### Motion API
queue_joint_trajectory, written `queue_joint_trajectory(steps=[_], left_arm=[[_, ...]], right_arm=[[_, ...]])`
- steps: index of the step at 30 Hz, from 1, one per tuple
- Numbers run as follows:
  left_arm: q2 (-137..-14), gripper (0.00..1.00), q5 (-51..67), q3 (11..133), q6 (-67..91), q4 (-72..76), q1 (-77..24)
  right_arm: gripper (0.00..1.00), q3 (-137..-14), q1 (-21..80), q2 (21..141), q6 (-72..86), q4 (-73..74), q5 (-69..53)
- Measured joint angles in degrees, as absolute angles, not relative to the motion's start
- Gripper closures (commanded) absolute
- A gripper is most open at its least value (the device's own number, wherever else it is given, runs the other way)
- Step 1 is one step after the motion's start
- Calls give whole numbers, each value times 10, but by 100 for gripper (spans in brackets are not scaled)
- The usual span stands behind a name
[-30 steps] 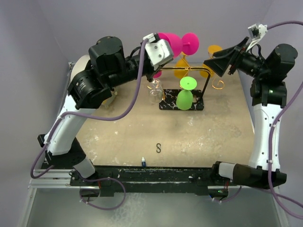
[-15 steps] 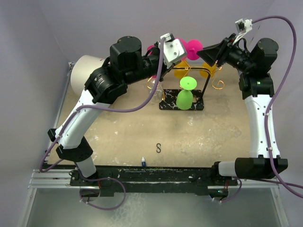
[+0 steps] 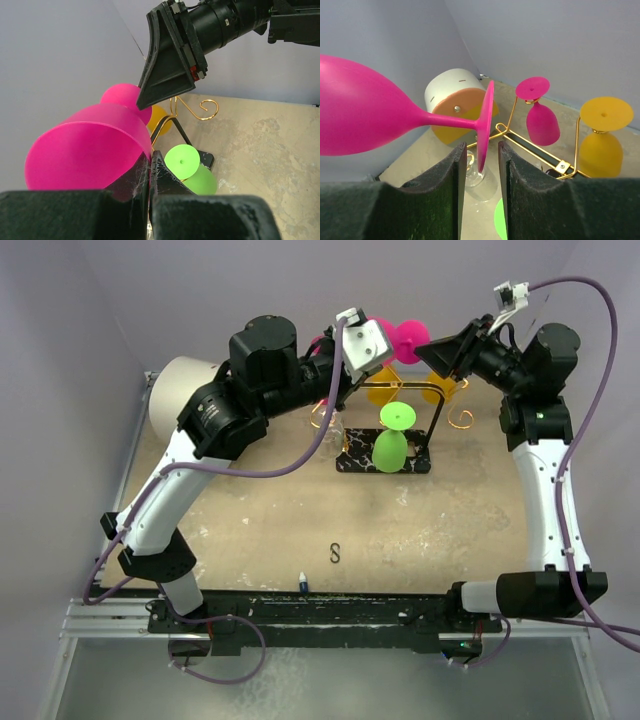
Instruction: Place the wine glass upside down on the wine glass rack
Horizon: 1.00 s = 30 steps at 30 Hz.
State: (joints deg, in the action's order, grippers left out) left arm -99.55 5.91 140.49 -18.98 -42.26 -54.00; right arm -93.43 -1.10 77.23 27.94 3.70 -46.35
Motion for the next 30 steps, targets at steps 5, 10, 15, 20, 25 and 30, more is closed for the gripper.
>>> queue_joint_trajectory(steps=[5,10,15,20,25,30], left_arm=[[-995,100,59,1405,-190,-422,-540],[-995,100,63,1405,-189,-422,-540],[-995,100,68,1405,-189,-422,-540],[-997,100,69,1405,-189,-423,-540],[-999,94,69,1403,-190,-424,-537],[-998,75,67,1388,-191,-425,-536]], right_arm=[[73,-933,-10,773,292,33,-460],[75,-933,-7,774,303,25,-460],[83,-932,-6,776,308,24,-455],[100,-927,-3,776,309,27,-441],[100,-927,-3,776,313,33,-429],[100,-928,-4,776,300,51,-409]])
